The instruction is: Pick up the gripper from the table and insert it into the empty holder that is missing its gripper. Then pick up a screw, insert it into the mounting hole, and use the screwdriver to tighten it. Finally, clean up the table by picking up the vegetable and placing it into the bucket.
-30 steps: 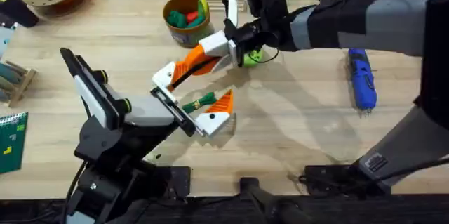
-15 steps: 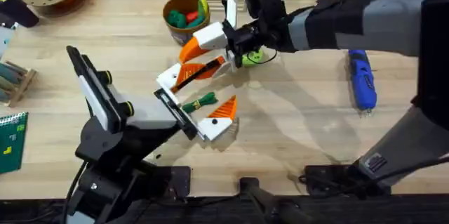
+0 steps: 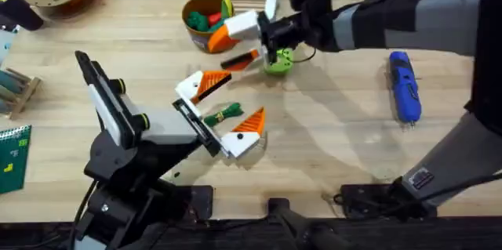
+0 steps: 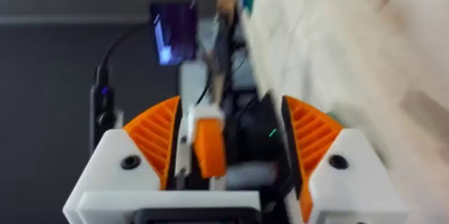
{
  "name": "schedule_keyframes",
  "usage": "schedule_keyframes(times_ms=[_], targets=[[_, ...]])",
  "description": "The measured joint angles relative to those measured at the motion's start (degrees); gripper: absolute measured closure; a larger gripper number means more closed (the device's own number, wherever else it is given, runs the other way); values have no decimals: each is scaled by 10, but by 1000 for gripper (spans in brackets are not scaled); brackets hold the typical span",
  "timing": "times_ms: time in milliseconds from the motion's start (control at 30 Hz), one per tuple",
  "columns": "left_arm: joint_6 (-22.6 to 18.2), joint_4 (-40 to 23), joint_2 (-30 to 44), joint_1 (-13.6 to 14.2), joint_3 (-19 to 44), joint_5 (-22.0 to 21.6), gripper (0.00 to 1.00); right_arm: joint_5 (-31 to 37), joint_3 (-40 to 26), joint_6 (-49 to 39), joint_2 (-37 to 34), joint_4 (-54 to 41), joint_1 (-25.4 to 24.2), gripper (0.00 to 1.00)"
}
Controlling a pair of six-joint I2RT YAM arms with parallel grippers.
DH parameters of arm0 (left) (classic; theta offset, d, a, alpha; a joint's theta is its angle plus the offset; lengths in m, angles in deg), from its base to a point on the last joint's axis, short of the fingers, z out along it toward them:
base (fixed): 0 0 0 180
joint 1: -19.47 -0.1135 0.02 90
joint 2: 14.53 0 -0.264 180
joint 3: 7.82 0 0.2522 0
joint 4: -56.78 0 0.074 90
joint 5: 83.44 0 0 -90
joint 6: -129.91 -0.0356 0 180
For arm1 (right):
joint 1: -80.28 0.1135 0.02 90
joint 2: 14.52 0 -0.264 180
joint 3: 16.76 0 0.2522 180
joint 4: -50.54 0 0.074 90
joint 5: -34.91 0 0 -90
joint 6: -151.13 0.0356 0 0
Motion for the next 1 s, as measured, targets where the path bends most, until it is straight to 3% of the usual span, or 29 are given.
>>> schedule_keyframes(times_ms=[200,400,500,700,867,1000], targets=[[0,0,0,0,0,3,14,122,-30,-48,1,-39,-60,231],[0,0,0,0,0,5,14,283,-109,-194,59,-285,-100,229],[0,0,0,0,0,6,14,404,-152,-290,103,-409,-88,229],[0,0,0,0,0,6,14,598,-174,-414,119,-531,-32,237],[0,0,0,0,0,6,14,658,-173,-457,75,-551,2,366],[0,0,0,0,0,6,14,676,-173,-471,59,-554,20,387]])
